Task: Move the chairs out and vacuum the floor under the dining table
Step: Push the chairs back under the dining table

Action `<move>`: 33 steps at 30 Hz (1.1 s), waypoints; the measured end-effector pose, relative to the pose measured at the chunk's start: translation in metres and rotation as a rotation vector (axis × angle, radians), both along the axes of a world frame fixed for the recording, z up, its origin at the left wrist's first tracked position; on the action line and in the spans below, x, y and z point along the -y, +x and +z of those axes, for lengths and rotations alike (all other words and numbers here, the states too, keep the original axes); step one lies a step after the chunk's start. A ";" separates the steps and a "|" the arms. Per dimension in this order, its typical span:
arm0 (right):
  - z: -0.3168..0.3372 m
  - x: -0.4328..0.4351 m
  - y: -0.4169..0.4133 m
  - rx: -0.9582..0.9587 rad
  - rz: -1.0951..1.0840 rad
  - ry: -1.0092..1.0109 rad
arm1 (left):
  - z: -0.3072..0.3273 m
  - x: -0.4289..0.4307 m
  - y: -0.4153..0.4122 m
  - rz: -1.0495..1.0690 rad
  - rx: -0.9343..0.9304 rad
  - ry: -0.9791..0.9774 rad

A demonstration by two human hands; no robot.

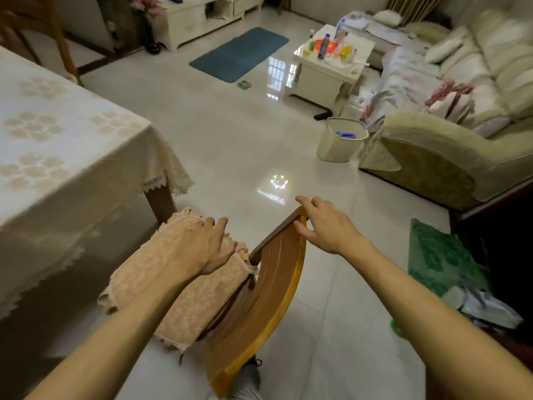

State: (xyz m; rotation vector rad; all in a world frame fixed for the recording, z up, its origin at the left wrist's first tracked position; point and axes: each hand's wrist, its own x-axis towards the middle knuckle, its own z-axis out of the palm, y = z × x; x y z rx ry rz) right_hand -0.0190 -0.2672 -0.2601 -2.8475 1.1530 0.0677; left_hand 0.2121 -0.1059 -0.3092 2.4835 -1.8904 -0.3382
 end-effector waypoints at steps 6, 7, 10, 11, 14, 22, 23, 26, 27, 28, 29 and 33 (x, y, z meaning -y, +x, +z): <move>-0.021 0.045 0.068 -0.121 0.185 0.013 | -0.030 0.016 0.028 0.187 -0.144 0.023; -0.025 0.048 0.077 -0.138 0.213 0.023 | -0.032 0.016 0.030 0.215 -0.152 0.039; -0.043 0.052 0.100 -0.221 0.294 0.079 | -0.042 0.006 0.032 0.285 -0.186 0.062; -0.049 0.054 0.108 -0.255 0.323 0.089 | -0.046 0.001 0.032 0.312 -0.199 0.066; -0.069 0.055 0.135 -0.339 0.408 0.130 | -0.056 -0.017 0.032 0.403 -0.258 0.102; -0.123 0.053 0.173 -0.533 0.562 0.251 | -0.087 -0.070 -0.001 0.628 -0.379 0.291; -0.131 0.055 0.176 -0.574 0.582 0.255 | -0.090 -0.074 -0.006 0.669 -0.411 0.309; -0.156 0.059 0.181 -0.707 0.632 0.280 | -0.104 -0.084 -0.024 0.782 -0.491 0.357; -0.166 0.059 0.182 -0.761 0.655 0.293 | -0.108 -0.086 -0.031 0.807 -0.508 0.376; -0.177 0.058 0.182 -0.815 0.680 0.306 | -0.112 -0.088 -0.038 0.836 -0.527 0.396; -0.188 0.058 0.183 -0.873 0.710 0.311 | -0.113 -0.090 -0.045 0.867 -0.555 0.419; -0.225 0.063 0.180 -1.117 0.820 0.292 | -0.117 -0.096 -0.079 0.980 -0.632 0.551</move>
